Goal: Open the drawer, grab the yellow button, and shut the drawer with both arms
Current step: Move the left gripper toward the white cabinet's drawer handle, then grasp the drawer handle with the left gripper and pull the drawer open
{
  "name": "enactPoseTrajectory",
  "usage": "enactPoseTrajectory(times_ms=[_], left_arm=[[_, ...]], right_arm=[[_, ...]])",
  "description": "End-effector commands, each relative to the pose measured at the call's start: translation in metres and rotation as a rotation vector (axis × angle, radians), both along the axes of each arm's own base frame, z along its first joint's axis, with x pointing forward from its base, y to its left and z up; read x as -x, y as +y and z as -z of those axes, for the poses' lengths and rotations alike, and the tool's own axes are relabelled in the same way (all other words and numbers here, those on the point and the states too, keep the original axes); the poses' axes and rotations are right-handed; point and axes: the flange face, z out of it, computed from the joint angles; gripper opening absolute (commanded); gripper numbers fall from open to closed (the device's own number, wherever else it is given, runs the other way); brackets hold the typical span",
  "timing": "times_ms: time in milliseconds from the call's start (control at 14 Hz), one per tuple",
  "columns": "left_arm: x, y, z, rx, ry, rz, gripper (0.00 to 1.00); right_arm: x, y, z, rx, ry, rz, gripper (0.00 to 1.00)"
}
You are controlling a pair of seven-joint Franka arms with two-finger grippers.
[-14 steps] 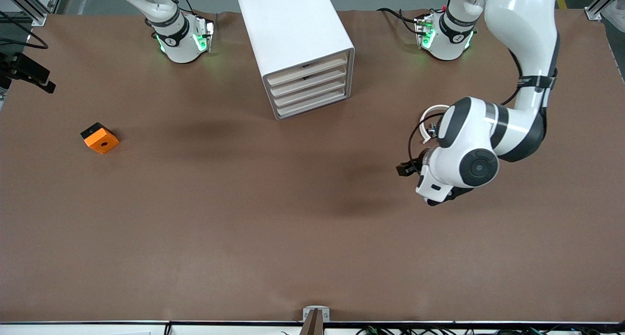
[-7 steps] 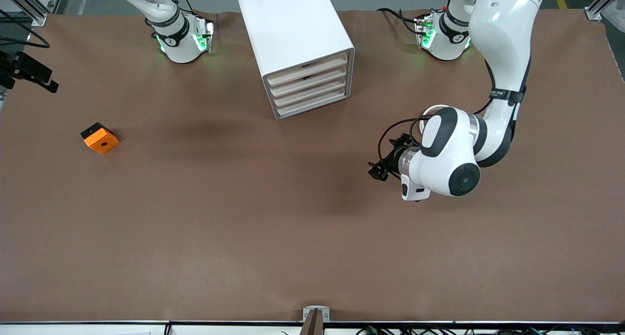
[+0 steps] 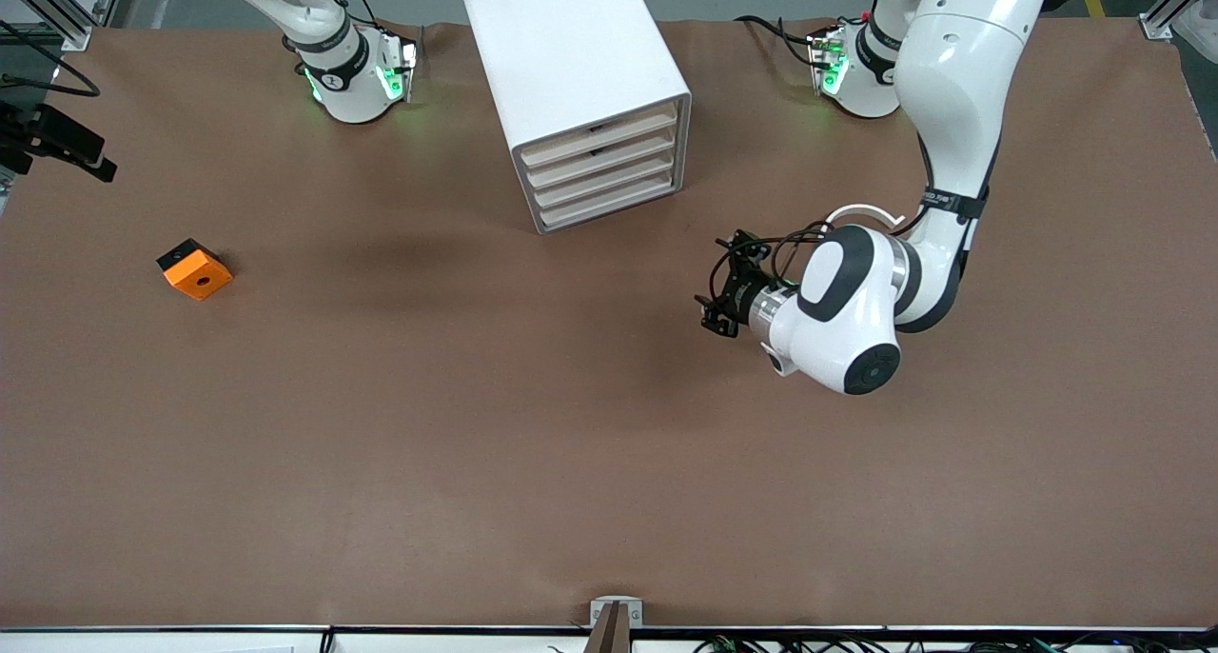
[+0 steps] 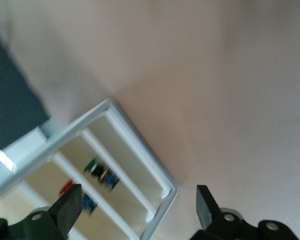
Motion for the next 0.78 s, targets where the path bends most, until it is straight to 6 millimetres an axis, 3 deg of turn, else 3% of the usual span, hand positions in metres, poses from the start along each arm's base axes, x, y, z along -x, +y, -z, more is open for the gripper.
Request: enactPoseTrajectory(times_ms=[0,214,285,356,427,712], left_arm=[[0.01,-0.017,0.001,-0.055,0.169,-0.072,1.0],[0.023,-0.024,0.011,-0.116,0.316,-0.109,1.0],[0.027,-0.026,0.014,-0.143,0.36,-0.124,1.0],[0.033,-0.03,0.014,-0.155,0.404,-0.122,1.0],[0.041,-0.036,0.014,-0.163,0.447,-0.107,1.0],[0.071,-0.05,0.015,-0.204,0.585,-0.044,1.0]], right_arm=[[-0.005,-0.007,0.004,0.009,0.018,-0.005,1.0],[-0.009,-0.012,0.011,0.007,0.029,-0.011,1.0],[-0.013,-0.014,0.022,0.004,0.051,-0.005,1.0],[-0.032,-0.016,0.054,0.001,0.112,-0.002,1.0],[-0.039,-0.019,0.066,-0.018,0.14,0.002,1.0],[-0.044,-0.023,0.072,-0.005,0.143,-0.001,1.0]])
